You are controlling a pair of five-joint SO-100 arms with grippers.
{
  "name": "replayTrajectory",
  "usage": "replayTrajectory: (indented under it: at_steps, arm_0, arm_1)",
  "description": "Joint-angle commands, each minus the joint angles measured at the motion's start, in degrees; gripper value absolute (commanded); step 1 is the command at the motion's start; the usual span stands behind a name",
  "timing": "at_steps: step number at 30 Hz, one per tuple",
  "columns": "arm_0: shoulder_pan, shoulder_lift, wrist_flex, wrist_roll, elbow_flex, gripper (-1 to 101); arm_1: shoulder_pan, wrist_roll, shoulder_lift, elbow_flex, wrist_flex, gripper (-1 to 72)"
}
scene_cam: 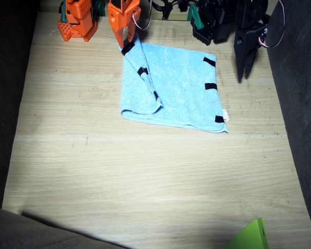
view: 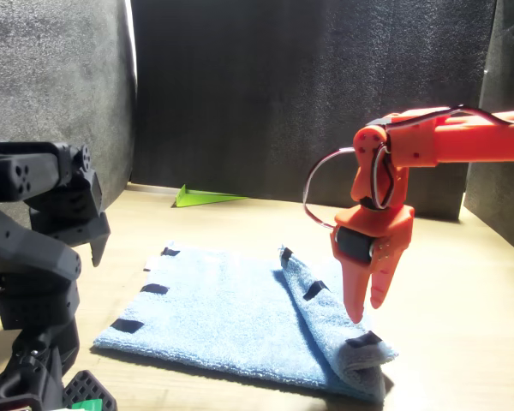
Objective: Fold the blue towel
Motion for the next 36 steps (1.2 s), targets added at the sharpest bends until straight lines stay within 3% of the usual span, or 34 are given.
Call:
replayTrajectory:
  at_steps: [1,29,34,36]
  arm_0:
    - [1.32,0.26,-0.26,0.44,-1.67,19]
    - [0.97,5.89,0.18,0.79,1.05,19]
    - [0.88,6.15,0.26,0.88,1.23,19]
    - [0.88,6.24,0.26,0.88,1.23,19]
  arm_1:
    - [1.93,-0.53,-0.53,-0.79,-0.35,21.8]
    - [0.35,-7.82,-19.69,-15.47,-1.14,21.3]
    - [1.32,-6.42,-24.79,-18.37,0.44,2.1]
    - [1.41,-6.15,-24.96,-18.81,0.62,0.1]
